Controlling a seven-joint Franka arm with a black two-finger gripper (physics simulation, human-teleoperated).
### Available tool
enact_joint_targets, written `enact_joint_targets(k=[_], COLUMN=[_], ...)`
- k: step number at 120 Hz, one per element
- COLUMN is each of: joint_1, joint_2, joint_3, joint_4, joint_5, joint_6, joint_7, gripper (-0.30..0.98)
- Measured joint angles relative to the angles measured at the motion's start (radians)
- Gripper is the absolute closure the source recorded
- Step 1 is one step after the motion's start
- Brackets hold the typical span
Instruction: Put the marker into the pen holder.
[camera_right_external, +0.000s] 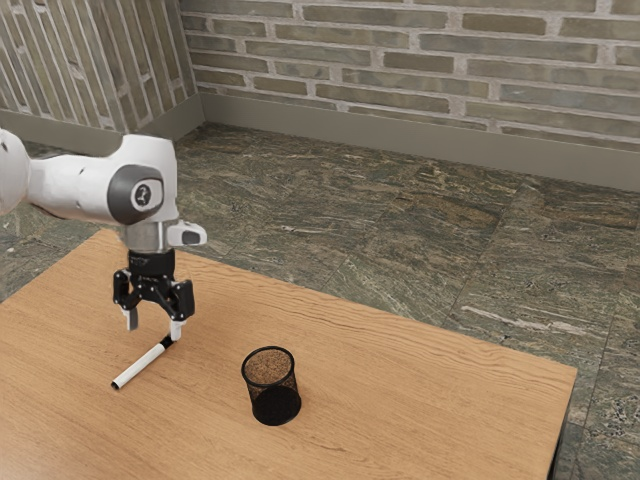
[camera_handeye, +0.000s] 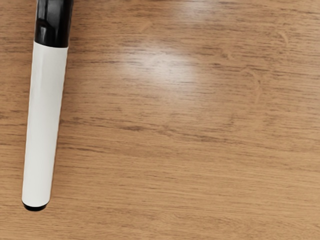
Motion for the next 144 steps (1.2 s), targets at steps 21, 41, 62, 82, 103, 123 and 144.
enact_joint_targets(k=[21, 41, 62, 82, 103, 123, 144], joint_1=[-0.014, 0.01, 0.035, 0.058, 0.086, 0.118, 0.151], joint_2=[-0.048, -0.109, -0.13, -0.142, -0.142, -0.138, -0.127], joint_3=[-0.002, -0.003, -0.003, -0.003, -0.002, -0.001, -0.001], joint_4=[-0.172, -0.307, -0.365, -0.394, -0.402, -0.416, -0.422], joint_5=[0.001, 0.041, 0.067, 0.073, 0.075, 0.075, 0.076], joint_6=[0.179, 0.331, 0.446, 0.492, 0.511, 0.521, 0.528], joint_7=[0.004, 0.042, 0.098, 0.142, 0.178, 0.206, 0.227], gripper=[0.01, 0.19, 0.45, 0.55, 0.55, 0.55, 0.51])
